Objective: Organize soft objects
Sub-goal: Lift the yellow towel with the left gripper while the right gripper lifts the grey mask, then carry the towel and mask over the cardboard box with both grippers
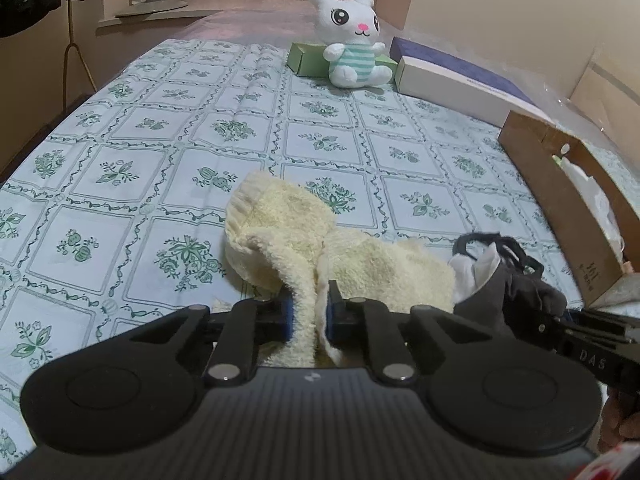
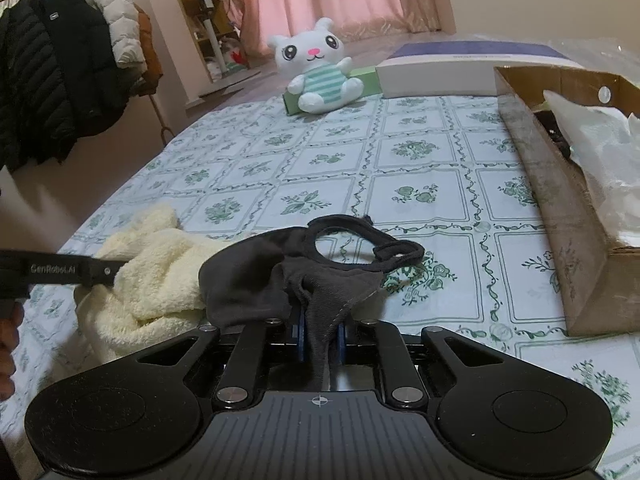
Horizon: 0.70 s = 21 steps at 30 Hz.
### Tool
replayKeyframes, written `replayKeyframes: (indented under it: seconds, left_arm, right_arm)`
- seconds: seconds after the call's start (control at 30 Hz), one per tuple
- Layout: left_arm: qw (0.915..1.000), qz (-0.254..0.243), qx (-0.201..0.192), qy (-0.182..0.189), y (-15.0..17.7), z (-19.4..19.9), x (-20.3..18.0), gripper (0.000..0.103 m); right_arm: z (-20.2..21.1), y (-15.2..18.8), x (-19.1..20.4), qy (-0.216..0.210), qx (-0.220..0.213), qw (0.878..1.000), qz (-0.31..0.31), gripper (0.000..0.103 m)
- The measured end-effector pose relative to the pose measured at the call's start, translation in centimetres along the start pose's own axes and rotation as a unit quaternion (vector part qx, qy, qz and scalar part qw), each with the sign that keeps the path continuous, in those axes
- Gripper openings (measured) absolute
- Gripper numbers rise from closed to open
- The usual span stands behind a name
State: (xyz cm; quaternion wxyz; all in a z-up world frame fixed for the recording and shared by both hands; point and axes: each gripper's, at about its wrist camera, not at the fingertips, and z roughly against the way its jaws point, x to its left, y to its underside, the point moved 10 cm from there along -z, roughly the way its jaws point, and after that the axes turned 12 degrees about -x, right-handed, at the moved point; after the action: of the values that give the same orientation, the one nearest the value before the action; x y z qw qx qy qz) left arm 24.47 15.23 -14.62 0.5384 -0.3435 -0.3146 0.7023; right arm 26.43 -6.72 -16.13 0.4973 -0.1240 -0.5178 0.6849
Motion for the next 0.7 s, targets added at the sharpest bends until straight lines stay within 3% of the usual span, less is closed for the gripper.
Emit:
replayKeyframes:
  seconds: [0.4,0.7]
  left_arm:
    - [0.998,-0.024,-0.055,0.022,-4.3,5.6,-3.0,0.01]
    - [0.9895,-0.056,-0.106,0.082,-10.1,7.8,-10.2,0.01]
  right_arm:
    - [6.6,-5.6,0.8,-0.017,-0.072,0.997,0.006,0.014]
    - [11.5,-9.2,-4.5,0.032,-0.112,0.993,-0.001,0.014]
